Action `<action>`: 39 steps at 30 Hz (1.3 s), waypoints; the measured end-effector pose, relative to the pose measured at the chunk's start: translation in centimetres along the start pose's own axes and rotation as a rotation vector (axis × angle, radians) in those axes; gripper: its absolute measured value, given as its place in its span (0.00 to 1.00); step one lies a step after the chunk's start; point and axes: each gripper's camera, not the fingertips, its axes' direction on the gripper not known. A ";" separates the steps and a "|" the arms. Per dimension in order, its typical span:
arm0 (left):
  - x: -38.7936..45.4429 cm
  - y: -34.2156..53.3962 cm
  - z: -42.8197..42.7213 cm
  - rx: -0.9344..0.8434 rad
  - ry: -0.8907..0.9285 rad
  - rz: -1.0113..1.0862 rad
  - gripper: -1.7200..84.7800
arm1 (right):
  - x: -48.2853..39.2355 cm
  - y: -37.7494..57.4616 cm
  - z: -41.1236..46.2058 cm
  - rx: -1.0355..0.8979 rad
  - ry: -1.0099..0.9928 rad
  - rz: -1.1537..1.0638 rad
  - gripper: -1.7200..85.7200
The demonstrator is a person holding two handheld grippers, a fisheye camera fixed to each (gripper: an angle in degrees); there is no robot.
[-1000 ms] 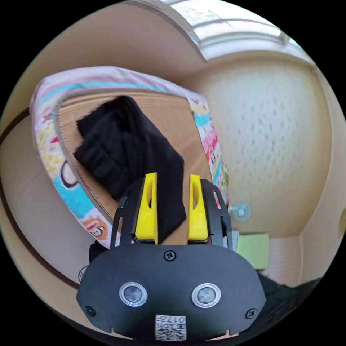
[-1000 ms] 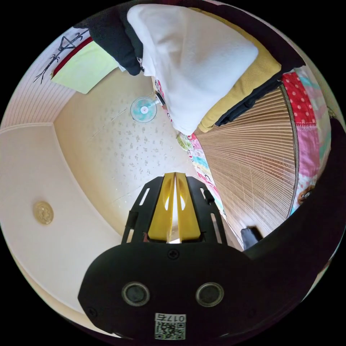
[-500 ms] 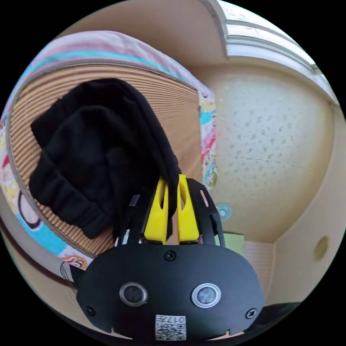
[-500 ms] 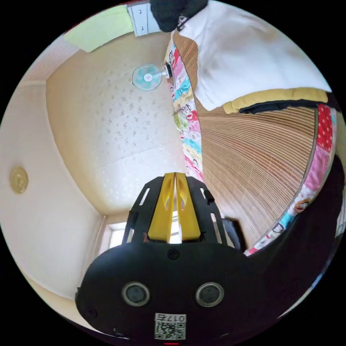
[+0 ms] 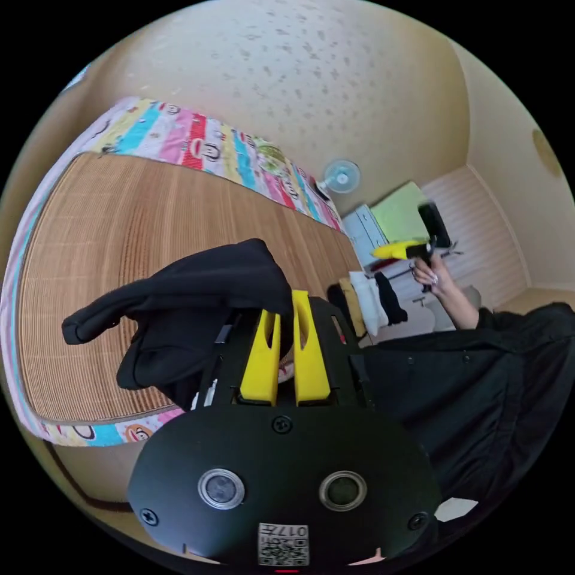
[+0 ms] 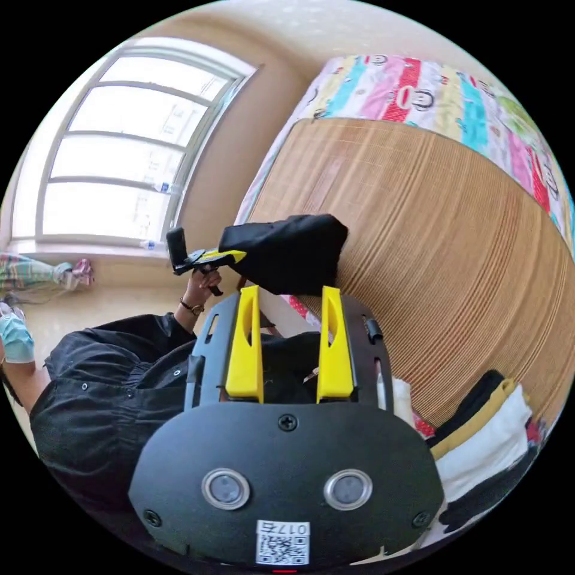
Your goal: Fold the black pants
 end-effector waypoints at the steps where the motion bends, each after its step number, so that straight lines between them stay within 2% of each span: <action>1: 1.0 0.3 0.9 -0.015 0.014 0.019 0.04 | -2.1 -2.5 2.8 -0.038 -0.019 -0.062 0.22; 3: 4.6 1.4 4.8 -0.078 0.063 0.087 0.04 | -3.9 -5.8 7.1 -0.101 -0.047 -0.115 0.23; 8: 9.6 3.7 12.4 -0.217 0.060 0.153 0.04 | -0.7 -11.7 21.0 -0.363 0.094 0.018 0.26; 10: 10.7 4.8 14.7 -0.252 0.061 0.157 0.04 | 3.4 -11.2 29.4 -0.559 0.154 0.128 0.24; 12: 11.5 6.7 17.2 -0.285 0.109 0.149 0.04 | 6.7 -9.3 34.3 -0.676 0.213 0.219 0.19; 14: 12.4 8.4 18.6 -0.303 0.109 0.149 0.04 | 8.9 -7.1 37.1 -0.708 0.176 0.257 0.15; 17: 13.9 11.1 20.3 -0.339 0.094 0.188 0.04 | 9.6 -4.6 37.7 -0.653 0.102 0.245 0.09; 20: 15.1 12.6 20.1 -0.325 0.076 0.216 0.04 | 6.9 -3.2 34.9 -0.528 0.133 0.124 0.07; 23: 17.1 13.1 18.2 -0.268 0.051 0.245 0.05 | 1.7 -0.4 28.7 -0.294 0.198 -0.005 0.06; 25: 19.4 13.0 16.4 -0.206 0.008 0.294 0.05 | -5.0 3.7 22.7 -0.067 0.296 -0.152 0.05; 29: 24.7 12.5 10.5 0.002 -0.030 0.388 0.06 | -15.6 11.5 14.1 0.295 0.465 -0.315 0.05; 31: 26.3 12.4 7.5 0.122 0.049 0.430 0.07 | -21.9 17.5 9.3 0.547 0.534 -0.412 0.05; 32: 27.0 12.4 5.7 0.189 0.081 0.431 0.08 | -23.3 19.0 8.4 0.605 0.555 -0.432 0.05; 34: 27.4 12.6 3.4 0.276 0.107 0.421 0.08 | -28.0 24.9 5.6 0.824 0.648 -0.493 0.06; 35: 27.3 13.0 2.1 0.327 0.116 0.401 0.09 | -28.9 26.3 5.0 0.869 0.661 -0.511 0.06; 37: 26.4 13.5 0.9 0.383 0.086 0.322 0.11 | -31.7 31.2 2.8 1.030 0.637 -0.600 0.06; 39: 24.3 13.8 0.5 0.410 -0.016 0.158 0.16 | -33.4 34.2 0.9 1.102 0.598 -0.659 0.06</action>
